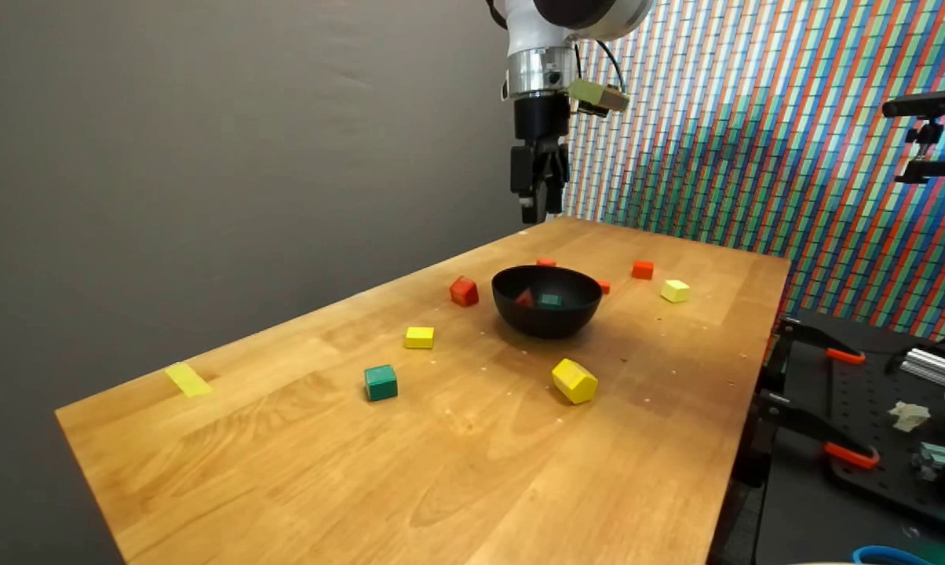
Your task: Remove the objects from the bowl and place them on the table one by one
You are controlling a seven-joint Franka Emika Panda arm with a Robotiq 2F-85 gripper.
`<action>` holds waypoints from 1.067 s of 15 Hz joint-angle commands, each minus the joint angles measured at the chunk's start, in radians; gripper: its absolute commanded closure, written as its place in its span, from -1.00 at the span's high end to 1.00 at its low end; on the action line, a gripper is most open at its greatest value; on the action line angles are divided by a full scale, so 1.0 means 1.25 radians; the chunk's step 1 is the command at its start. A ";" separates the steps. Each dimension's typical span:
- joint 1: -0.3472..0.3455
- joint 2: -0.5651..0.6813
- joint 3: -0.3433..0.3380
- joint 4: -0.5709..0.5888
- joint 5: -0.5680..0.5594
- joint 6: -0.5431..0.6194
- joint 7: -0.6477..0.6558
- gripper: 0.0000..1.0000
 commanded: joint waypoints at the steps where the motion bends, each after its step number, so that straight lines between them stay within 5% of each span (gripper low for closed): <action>1: 0.000 0.082 0.008 0.013 -0.019 0.095 0.033 1.00; 8: 0.013 0.210 -0.003 0.042 -0.017 0.247 0.087 1.00; 11: 0.015 0.227 -0.007 0.053 -0.023 0.237 0.092 0.48; 16: 0.024 0.227 -0.017 0.043 -0.051 0.215 0.092 0.15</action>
